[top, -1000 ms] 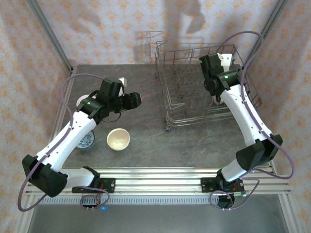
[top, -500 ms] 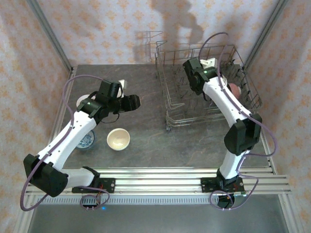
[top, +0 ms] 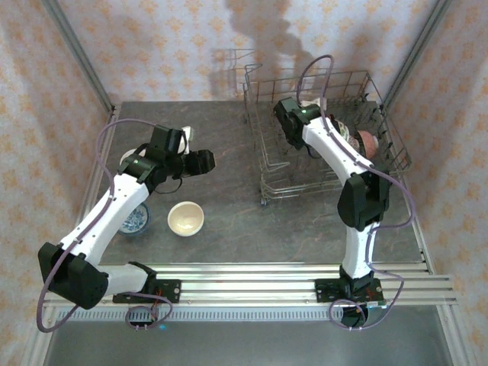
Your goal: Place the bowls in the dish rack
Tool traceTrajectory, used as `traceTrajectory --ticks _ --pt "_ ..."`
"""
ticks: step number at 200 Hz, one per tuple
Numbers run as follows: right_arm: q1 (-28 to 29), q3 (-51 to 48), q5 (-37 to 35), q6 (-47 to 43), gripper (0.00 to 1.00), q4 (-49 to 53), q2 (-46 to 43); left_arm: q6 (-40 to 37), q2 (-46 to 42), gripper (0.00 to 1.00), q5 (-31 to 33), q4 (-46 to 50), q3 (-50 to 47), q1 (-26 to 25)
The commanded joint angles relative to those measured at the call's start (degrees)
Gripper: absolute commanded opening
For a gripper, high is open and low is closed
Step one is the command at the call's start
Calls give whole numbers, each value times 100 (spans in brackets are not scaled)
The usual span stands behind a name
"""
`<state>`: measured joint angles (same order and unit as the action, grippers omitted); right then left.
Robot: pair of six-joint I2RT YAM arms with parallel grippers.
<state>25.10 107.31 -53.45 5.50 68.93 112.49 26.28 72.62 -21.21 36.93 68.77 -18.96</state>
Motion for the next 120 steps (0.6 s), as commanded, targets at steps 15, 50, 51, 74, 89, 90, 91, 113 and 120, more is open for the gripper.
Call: traceTrajectory --ticks 15,50,51,74,89,90,91,113,120 --pt "63 347 -570 68 0 156 202 -194 -59 64 -103 216 -113 84" --pt "96 573 -555 11 0 297 505 -198 -74 65 -88 237 -100 110" --pt "98 582 -553 7 0 306 512 -200 -73 65 -82 241 -96 106" --pt "143 645 -575 5 0 411 638 -214 -91 65 -59 267 -92 121" --pt "175 618 -611 -30 0 424 665 -203 -100 65 -65 280 -85 129" --pt "177 613 -612 -35 0 426 667 -207 -104 65 -71 284 -89 129" --pt "178 610 -618 -33 0 428 673 -205 -101 65 -73 287 -86 129" --pt "198 563 -633 21 0 523 709 -185 -113 65 -87 297 -66 131" --pt "210 564 -623 54 0 561 732 -177 -119 65 -87 304 -56 129"
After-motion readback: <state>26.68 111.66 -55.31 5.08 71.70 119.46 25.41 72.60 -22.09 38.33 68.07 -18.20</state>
